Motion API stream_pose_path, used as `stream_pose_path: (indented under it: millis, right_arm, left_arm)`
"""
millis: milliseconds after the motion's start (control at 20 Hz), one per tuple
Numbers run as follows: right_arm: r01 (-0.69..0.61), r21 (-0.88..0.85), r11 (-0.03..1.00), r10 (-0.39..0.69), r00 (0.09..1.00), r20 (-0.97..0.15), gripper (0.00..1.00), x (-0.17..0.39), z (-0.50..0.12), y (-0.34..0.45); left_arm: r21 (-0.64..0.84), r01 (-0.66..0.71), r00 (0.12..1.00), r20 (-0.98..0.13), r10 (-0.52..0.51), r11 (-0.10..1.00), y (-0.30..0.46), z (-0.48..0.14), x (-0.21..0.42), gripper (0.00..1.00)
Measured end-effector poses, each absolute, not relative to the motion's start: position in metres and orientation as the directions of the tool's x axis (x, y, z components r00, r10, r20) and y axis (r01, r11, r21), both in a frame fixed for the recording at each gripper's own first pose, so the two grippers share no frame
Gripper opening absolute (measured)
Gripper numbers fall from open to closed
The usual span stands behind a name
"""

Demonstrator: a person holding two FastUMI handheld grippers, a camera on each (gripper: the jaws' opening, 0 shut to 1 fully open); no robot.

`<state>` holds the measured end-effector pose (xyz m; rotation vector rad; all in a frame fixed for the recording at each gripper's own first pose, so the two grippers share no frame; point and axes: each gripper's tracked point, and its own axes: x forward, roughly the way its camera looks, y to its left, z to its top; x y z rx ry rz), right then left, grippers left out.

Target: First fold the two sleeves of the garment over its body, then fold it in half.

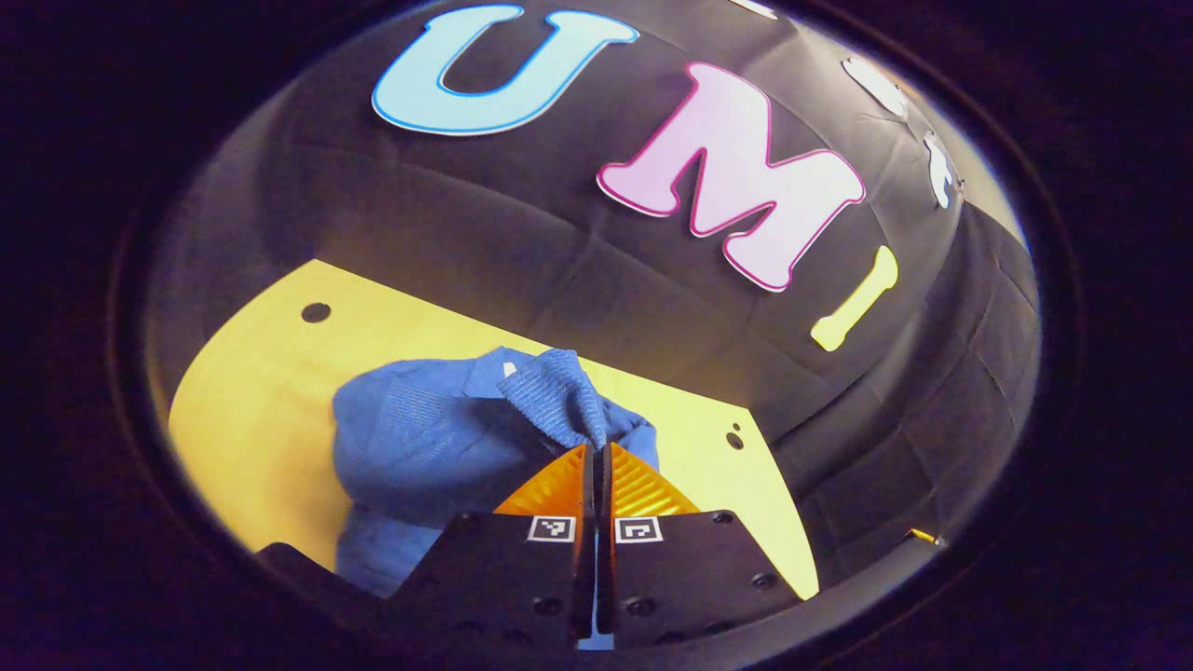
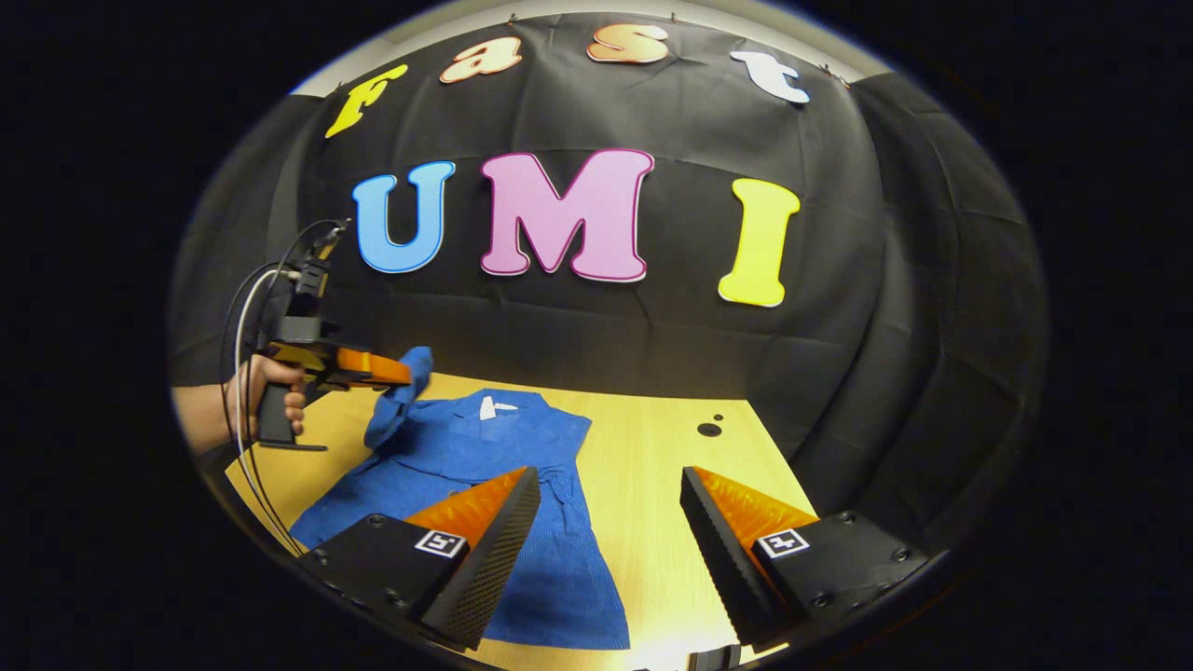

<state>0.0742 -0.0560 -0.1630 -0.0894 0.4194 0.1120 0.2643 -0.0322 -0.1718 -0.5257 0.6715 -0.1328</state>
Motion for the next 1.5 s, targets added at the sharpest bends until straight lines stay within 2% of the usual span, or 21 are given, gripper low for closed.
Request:
stream_pose_path:
  millis: [50,150,200,300,400,550,750,850,950,1100,1150,1200,1250,1300,1350,1500]
  right_arm:
    - [-0.113,-0.056,0.992,0.080,0.907,-0.413,0.96,0.074,-0.164,-0.064]
    - [-0.090,-0.041,0.995,0.063,0.900,-0.431,0.96,0.068,-0.174,-0.077]
    - [-0.084,-0.037,0.996,0.059,0.896,-0.440,0.96,0.067,-0.177,-0.080]
    - [-0.083,-0.036,0.996,0.057,0.882,-0.468,0.96,0.061,-0.189,-0.083]
    - [-0.087,-0.032,0.996,0.060,0.869,-0.491,0.96,0.053,-0.202,-0.081]
    - [-0.095,-0.029,0.995,0.064,0.834,-0.548,0.96,0.042,-0.231,-0.072]
    - [-0.120,-0.021,0.993,0.076,0.745,-0.663,0.98,0.013,-0.280,-0.061]
    - [-0.110,0.006,0.994,0.080,0.689,-0.721,0.97,-0.001,-0.307,-0.058]
    - [-0.085,0.045,0.995,0.088,0.614,-0.784,0.97,-0.015,-0.335,-0.053]
    - [-0.031,0.061,0.998,0.069,0.533,-0.843,0.98,-0.026,-0.368,-0.054]
    - [-0.016,0.049,0.999,0.050,0.517,-0.855,0.98,-0.027,-0.377,-0.057]
    - [0.000,0.039,0.999,0.033,0.495,-0.868,0.98,-0.030,-0.386,-0.061]
    - [0.012,0.036,0.999,0.026,0.465,-0.885,0.99,-0.034,-0.395,-0.063]
    - [0.022,0.036,0.999,0.023,0.435,-0.900,0.99,-0.037,-0.406,-0.065]
    - [0.034,0.032,0.999,0.015,0.418,-0.908,1.00,-0.039,-0.412,-0.067]
    - [0.052,-0.015,0.999,-0.033,0.364,-0.931,1.00,-0.049,-0.427,-0.073]
  left_arm:
    - [-0.526,-0.034,0.766,-0.560,-0.316,0.850,-0.051,-0.172,0.271,0.00]
    - [-0.566,-0.017,0.760,-0.543,-0.357,0.824,-0.086,-0.175,0.281,0.13]
    - [-0.589,-0.001,0.761,-0.525,-0.382,0.808,-0.099,-0.173,0.284,0.24]
    - [-0.591,0.012,0.761,-0.518,-0.391,0.807,-0.107,-0.171,0.281,0.89]
    - [-0.538,-0.003,0.775,-0.534,-0.338,0.843,-0.093,-0.181,0.267,0.85]
    - [-0.439,-0.039,0.790,-0.564,-0.241,0.898,-0.049,-0.188,0.216,0.84]
    - [-0.179,-0.067,0.768,-0.638,-0.063,0.982,0.025,-0.206,0.119,0.85]
    - [-0.094,-0.066,0.724,-0.689,-0.017,0.993,0.053,-0.226,0.061,0.85]
    - [-0.073,-0.080,0.660,-0.752,-0.002,0.994,0.071,-0.257,0.011,0.85]
    - [-0.080,-0.127,0.514,-0.858,-0.003,0.989,0.085,-0.309,-0.047,0.85]
    - [-0.070,-0.144,0.463,-0.886,0.005,0.987,0.091,-0.326,-0.060,0.82]
    - [-0.053,-0.161,0.432,-0.902,0.022,0.986,0.097,-0.337,-0.069,0.85]
    - [-0.049,-0.176,0.401,-0.916,0.026,0.983,0.100,-0.348,-0.072,0.82]
    - [-0.057,-0.190,0.375,-0.927,0.019,0.980,0.100,-0.353,-0.076,0.85]
    - [-0.069,-0.201,0.357,-0.934,0.007,0.977,0.097,-0.353,-0.077,0.84]
    - [-0.054,-0.186,0.341,-0.940,0.013,0.981,0.098,-0.356,-0.070,0.84]
